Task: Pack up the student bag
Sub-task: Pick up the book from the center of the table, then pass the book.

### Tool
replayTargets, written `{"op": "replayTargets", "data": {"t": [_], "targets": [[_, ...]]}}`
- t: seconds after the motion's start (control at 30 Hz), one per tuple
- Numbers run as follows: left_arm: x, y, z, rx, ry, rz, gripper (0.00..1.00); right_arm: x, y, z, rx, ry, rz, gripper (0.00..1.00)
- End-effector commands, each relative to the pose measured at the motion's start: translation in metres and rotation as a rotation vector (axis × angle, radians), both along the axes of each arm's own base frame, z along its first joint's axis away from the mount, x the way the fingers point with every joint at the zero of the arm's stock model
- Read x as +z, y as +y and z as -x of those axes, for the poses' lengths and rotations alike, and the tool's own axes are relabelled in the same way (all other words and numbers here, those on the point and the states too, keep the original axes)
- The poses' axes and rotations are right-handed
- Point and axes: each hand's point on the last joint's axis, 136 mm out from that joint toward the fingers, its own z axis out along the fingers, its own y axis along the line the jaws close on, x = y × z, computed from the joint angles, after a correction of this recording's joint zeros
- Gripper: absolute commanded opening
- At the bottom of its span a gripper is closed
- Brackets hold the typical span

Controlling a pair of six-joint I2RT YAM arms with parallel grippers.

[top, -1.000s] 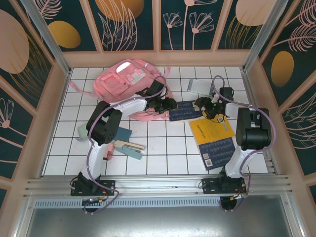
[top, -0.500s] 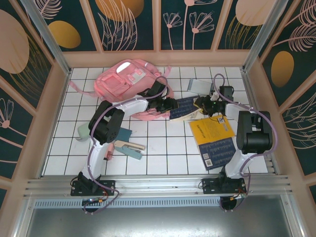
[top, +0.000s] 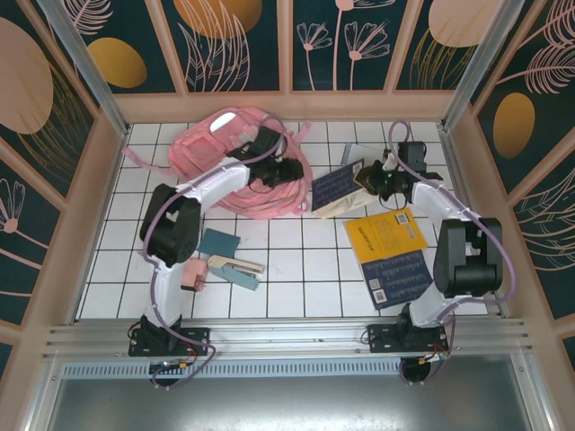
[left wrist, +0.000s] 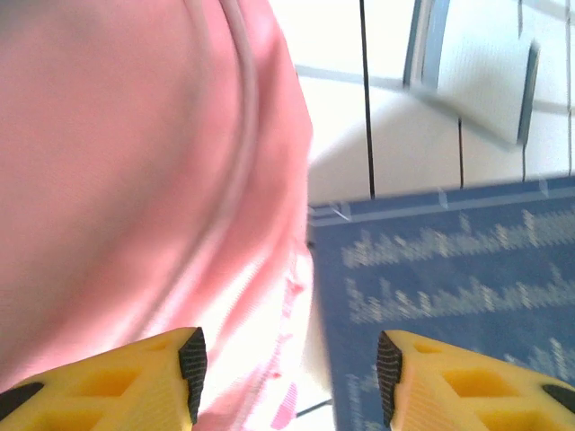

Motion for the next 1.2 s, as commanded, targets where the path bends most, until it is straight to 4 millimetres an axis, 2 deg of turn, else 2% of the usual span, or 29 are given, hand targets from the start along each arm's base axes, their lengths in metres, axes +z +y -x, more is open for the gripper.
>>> {"op": "replayTargets", "data": {"t": [0.0, 0.07, 0.23, 0.37, 0.43, 0.57, 0.7, 0.73, 0.97, 1.07, 1.17], "targets": [[0.068, 0.034, -0.020, 0.046, -0.159, -0.022, 0.57, 0.074, 0.012, 0.000, 0.034, -0.159, -0.006, 0.00], [0.088, 0.032, -0.021, -0.003, -0.198, 0.040, 0.58, 0.099, 0.020, 0.005, 0.063, -0.199, -0.029, 0.00], [0.121, 0.003, -0.009, -0.209, -0.236, 0.245, 0.61, 0.151, 0.039, 0.026, 0.159, -0.300, -0.144, 0.00], [0.152, -0.015, 0.008, -0.339, -0.260, 0.462, 0.68, 0.173, 0.050, 0.046, 0.244, -0.338, -0.214, 0.00], [0.165, -0.022, 0.020, -0.426, -0.290, 0.527, 0.79, 0.180, 0.055, 0.058, 0.294, -0.352, -0.244, 0.00], [0.168, -0.026, 0.037, -0.566, -0.340, 0.547, 0.79, 0.190, 0.064, 0.078, 0.385, -0.367, -0.304, 0.00], [0.166, -0.032, 0.054, -0.651, -0.313, 0.645, 0.71, 0.198, 0.067, 0.091, 0.424, -0.389, -0.331, 0.00], [0.172, -0.032, 0.057, -0.659, -0.317, 0.682, 0.69, 0.198, 0.067, 0.092, 0.424, -0.390, -0.330, 0.01], [0.188, -0.023, 0.085, -0.645, -0.322, 0.836, 0.61, 0.185, 0.046, 0.071, 0.297, -0.354, -0.284, 0.00], [0.190, -0.020, 0.091, -0.631, -0.310, 0.881, 0.54, 0.181, 0.035, 0.063, 0.246, -0.337, -0.293, 0.00], [0.191, -0.018, 0.094, -0.617, -0.304, 0.914, 0.42, 0.177, 0.029, 0.058, 0.218, -0.326, -0.287, 0.00]]}}
